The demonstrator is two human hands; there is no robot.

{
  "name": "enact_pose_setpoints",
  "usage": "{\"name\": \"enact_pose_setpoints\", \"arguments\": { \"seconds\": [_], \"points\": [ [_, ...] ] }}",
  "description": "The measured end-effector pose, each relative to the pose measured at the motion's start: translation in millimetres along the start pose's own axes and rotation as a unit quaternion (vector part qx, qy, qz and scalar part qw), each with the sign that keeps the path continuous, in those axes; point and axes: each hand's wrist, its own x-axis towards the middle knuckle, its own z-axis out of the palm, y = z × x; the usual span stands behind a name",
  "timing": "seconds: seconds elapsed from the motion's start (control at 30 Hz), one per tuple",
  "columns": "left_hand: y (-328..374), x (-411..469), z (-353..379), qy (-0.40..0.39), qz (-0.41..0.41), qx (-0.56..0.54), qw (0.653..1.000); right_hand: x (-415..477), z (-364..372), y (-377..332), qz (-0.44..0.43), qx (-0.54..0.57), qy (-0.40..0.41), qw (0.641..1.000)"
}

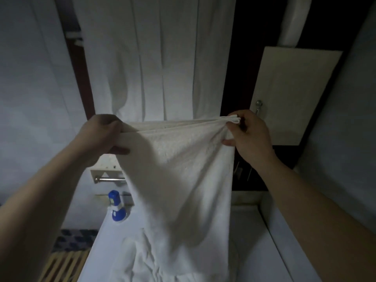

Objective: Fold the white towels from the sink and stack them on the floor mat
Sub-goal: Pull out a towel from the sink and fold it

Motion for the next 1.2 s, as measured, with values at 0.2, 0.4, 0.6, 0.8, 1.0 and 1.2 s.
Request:
{"name": "enact_pose_setpoints", "arguments": {
  "seconds": [0.2, 0.4, 0.6, 0.8, 1.0, 1.2],
  "points": [
    [13, 4, -13, -0.116, 0.043, -0.026, 0.992, 18, -5, -19, 0.007, 0.041, 0.020, 0.999],
    [2, 16, -5, 0.028, 0.194, 0.263, 0.945, 29, -3, -30, -0.005, 0.033, 0.022, 0.999],
    [30, 20, 12, 0.029, 0.056, -0.239, 0.969, 35, -1, -62, -0.076, 0.013, 0.010, 0.997],
    [74, 8, 17, 0.075, 0.131, -0.263, 0.953, 42, -5, -97, -0.092, 0.078, 0.028, 0.992],
    [95, -5, 19, 0.131, 0.205, -0.255, 0.936, 38, -8, -116, -0.141, 0.114, 0.064, 0.981],
    [106, -12, 17, 0.190, 0.286, -0.242, 0.907, 39, -10, -137, -0.201, 0.141, 0.064, 0.967]
  ]
}}
